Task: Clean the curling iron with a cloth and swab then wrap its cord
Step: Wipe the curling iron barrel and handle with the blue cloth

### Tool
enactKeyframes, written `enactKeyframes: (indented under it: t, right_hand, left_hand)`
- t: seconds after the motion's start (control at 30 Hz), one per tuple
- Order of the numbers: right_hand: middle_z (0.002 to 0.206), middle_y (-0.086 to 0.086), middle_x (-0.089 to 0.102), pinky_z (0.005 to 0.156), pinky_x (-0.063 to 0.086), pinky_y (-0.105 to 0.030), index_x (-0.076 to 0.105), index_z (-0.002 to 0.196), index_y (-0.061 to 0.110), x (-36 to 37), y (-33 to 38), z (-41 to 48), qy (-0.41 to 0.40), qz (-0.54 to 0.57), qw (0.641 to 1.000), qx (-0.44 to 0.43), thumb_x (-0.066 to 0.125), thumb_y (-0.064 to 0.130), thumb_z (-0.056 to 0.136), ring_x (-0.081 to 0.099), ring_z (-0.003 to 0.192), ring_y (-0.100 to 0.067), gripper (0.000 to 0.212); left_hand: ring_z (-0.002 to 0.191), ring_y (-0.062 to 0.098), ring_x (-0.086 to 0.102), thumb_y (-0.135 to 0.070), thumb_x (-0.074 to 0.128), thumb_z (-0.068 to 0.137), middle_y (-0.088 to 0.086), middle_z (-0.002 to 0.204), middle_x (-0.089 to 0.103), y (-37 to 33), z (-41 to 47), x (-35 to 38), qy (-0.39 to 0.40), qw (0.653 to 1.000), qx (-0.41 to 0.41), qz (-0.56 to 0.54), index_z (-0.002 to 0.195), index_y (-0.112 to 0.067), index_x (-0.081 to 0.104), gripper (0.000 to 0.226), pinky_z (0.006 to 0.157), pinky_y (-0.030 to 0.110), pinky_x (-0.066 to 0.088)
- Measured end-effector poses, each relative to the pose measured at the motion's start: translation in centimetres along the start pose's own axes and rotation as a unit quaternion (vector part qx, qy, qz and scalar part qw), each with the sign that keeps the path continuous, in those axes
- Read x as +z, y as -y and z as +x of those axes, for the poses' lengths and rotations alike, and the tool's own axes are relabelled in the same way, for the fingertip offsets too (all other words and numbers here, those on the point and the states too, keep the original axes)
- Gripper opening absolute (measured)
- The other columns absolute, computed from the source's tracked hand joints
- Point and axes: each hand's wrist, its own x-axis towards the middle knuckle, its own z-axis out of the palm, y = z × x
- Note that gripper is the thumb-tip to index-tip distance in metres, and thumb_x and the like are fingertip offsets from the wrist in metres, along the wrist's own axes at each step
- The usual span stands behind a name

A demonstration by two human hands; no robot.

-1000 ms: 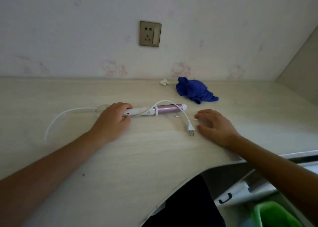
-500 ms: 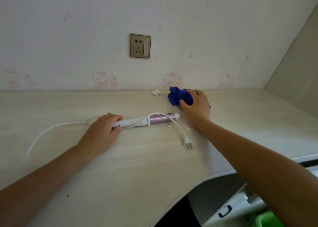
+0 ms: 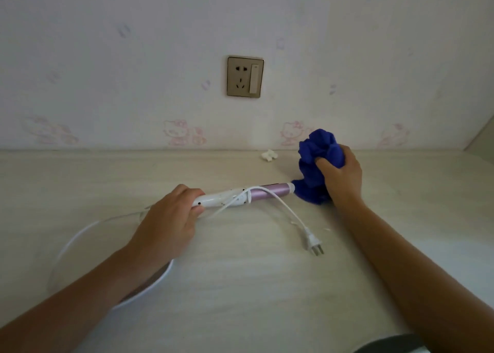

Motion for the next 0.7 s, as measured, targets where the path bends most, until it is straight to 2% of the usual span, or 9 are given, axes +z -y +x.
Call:
enactKeyframes:
  t: [0.07, 0.13, 0.23, 0.3, 0.37, 0.4, 0.5, 0.6, 0.7]
  right_hand:
    - [0.097, 0.034, 0.067, 0.057, 0.052, -0.011, 0.056, 0.112, 0.05, 0.6, 1.8, -0.4, 0.012, 0.024, 0.999, -0.03, 0.071, 0.04, 0.074, 0.067, 0.083, 0.009, 0.042]
    - [0.099, 0.029, 0.067, 0.058, 0.054, -0.011, 0.056, 0.113, 0.05, 1.7, 3.6, -0.9, 0.033, 0.048, 0.996, -0.068, 0.073, 0.038, 0.076, 0.068, 0.085, 0.004, 0.042]
    - [0.1, 0.019, 0.07, 0.062, 0.055, -0.015, 0.062, 0.112, 0.044, 3.8, 6.2, -1.8, 0.055, 0.074, 0.987, -0.13, 0.075, 0.031, 0.079, 0.069, 0.084, -0.004, 0.038]
    - [0.098, 0.015, 0.069, 0.056, 0.056, -0.02, 0.063, 0.11, 0.045, 5.0, 7.1, -2.3, 0.067, 0.081, 0.983, -0.149, 0.075, 0.029, 0.081, 0.069, 0.08, -0.009, 0.036]
    - [0.098, 0.012, 0.068, 0.045, 0.055, -0.025, 0.063, 0.11, 0.046, 5.7, 7.3, -3.0, 0.084, 0.09, 0.981, -0.149, 0.076, 0.03, 0.081, 0.067, 0.073, -0.014, 0.036]
    - [0.1, 0.012, 0.068, 0.046, 0.055, -0.025, 0.063, 0.111, 0.047, 5.8, 7.1, -3.4, 0.093, 0.086, 0.98, -0.154, 0.076, 0.03, 0.081, 0.068, 0.075, -0.014, 0.036]
    - [0.107, 0.015, 0.067, 0.061, 0.057, -0.022, 0.063, 0.114, 0.048, 5.4, 6.5, -4.6, 0.105, 0.061, 0.976, -0.18, 0.076, 0.033, 0.08, 0.068, 0.09, -0.012, 0.039]
    - [0.109, 0.019, 0.064, 0.075, 0.058, -0.028, 0.059, 0.11, 0.056, 5.6, 6.8, -5.5, 0.096, 0.035, 0.975, -0.195, 0.075, 0.032, 0.079, 0.065, 0.098, -0.008, 0.042]
    - [0.111, 0.019, 0.058, 0.085, 0.053, -0.026, 0.061, 0.116, 0.046, 6.6, 7.1, -6.9, 0.107, 0.001, 0.971, -0.212, 0.073, 0.033, 0.078, 0.061, 0.101, -0.005, 0.042]
  left_hand:
    - [0.09, 0.038, 0.067, -0.012, 0.064, 0.097, 0.008, 0.105, 0.065, 0.3, 1.0, 0.2, -0.015, 1.0, -0.004, -0.008, 0.118, -0.01, 0.069, 0.021, 0.078, 0.045, 0.052]
    - [0.092, 0.035, 0.067, -0.021, 0.058, 0.1, 0.006, 0.107, 0.067, 0.4, 2.0, 0.5, -0.031, 0.999, -0.006, -0.024, 0.119, -0.011, 0.067, 0.023, 0.079, 0.042, 0.05]
    - [0.082, 0.03, 0.066, -0.025, 0.056, 0.1, 0.0, 0.094, 0.07, 0.0, 3.1, 0.9, -0.046, 0.998, -0.005, -0.053, 0.116, -0.013, 0.067, 0.023, 0.069, 0.034, 0.042]
    - [0.073, 0.024, 0.065, -0.026, 0.057, 0.097, -0.004, 0.086, 0.068, -0.4, 3.3, 1.3, -0.058, 0.996, -0.001, -0.07, 0.114, -0.014, 0.067, 0.023, 0.064, 0.03, 0.039]
    - [0.065, 0.007, 0.059, -0.028, 0.056, 0.093, -0.012, 0.082, 0.064, -0.5, 3.0, 1.5, -0.063, 0.995, 0.0, -0.083, 0.114, -0.015, 0.067, 0.027, 0.059, 0.015, 0.037]
    - [0.064, 0.004, 0.058, -0.028, 0.057, 0.092, -0.016, 0.08, 0.061, -0.3, 2.8, 1.7, -0.064, 0.994, 0.003, -0.088, 0.114, -0.017, 0.067, 0.026, 0.057, 0.009, 0.037]
    - [0.076, 0.0, 0.06, -0.026, 0.058, 0.092, -0.022, 0.075, 0.058, -0.1, 2.4, 2.0, -0.072, 0.991, 0.001, -0.109, 0.115, -0.019, 0.065, 0.025, 0.06, 0.006, 0.04]
    - [0.069, 0.002, 0.06, -0.029, 0.056, 0.093, -0.017, 0.068, 0.059, -0.2, 2.5, 2.5, -0.083, 0.987, -0.008, -0.135, 0.114, -0.023, 0.065, 0.023, 0.058, 0.011, 0.041]
    - [0.07, 0.009, 0.061, -0.033, 0.053, 0.095, -0.008, 0.068, 0.063, -0.4, 2.4, 3.0, -0.094, 0.979, -0.026, -0.178, 0.11, -0.026, 0.064, 0.02, 0.056, 0.016, 0.041]
